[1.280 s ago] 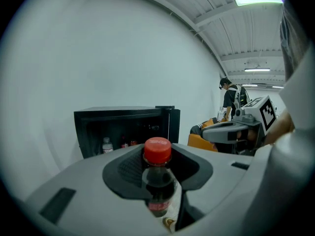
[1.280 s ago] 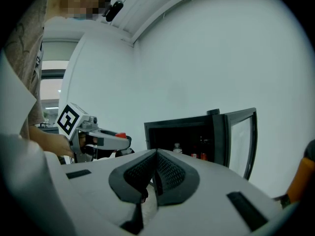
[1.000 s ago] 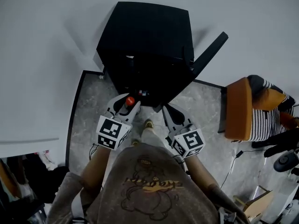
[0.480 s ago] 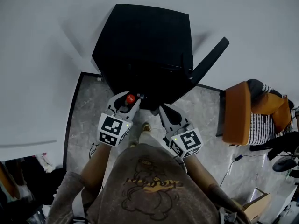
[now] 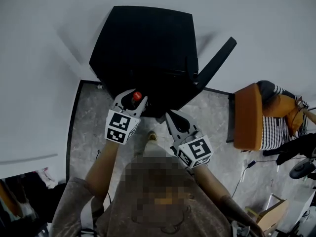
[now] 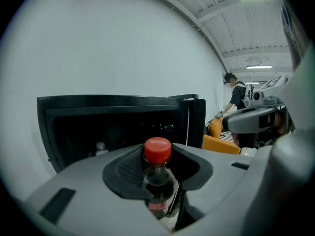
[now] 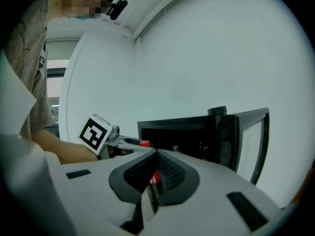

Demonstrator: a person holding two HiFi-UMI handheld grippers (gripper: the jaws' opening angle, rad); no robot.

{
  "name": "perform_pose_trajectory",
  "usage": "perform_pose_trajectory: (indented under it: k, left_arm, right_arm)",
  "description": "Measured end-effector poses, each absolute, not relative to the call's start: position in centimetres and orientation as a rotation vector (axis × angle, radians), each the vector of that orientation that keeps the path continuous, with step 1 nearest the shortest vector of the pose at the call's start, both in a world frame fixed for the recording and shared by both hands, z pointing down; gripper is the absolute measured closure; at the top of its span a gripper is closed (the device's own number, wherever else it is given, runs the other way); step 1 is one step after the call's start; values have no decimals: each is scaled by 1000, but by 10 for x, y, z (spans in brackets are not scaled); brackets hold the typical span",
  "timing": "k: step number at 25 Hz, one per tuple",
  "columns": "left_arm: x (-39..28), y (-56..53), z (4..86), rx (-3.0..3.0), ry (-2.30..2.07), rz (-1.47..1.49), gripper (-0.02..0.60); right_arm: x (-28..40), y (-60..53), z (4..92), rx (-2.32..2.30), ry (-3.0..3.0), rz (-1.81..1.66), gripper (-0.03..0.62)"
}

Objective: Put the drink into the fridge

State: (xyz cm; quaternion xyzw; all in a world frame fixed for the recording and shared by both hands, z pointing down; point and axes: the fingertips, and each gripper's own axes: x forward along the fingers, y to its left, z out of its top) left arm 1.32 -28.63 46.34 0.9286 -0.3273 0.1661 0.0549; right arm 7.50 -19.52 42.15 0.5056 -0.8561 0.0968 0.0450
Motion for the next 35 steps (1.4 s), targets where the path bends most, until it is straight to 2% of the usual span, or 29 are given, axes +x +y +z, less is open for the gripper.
perform_pose_trajectory:
  k: [12, 35]
  left_arm:
    - [24, -333, 500, 2802, -1022, 536, 436]
    - [5, -413, 529, 2744, -1201, 544, 436]
  right_arm:
    - [81, -187, 424, 1567, -2598, 297, 576]
    - [72, -206, 429, 1542, -2594, 306, 576]
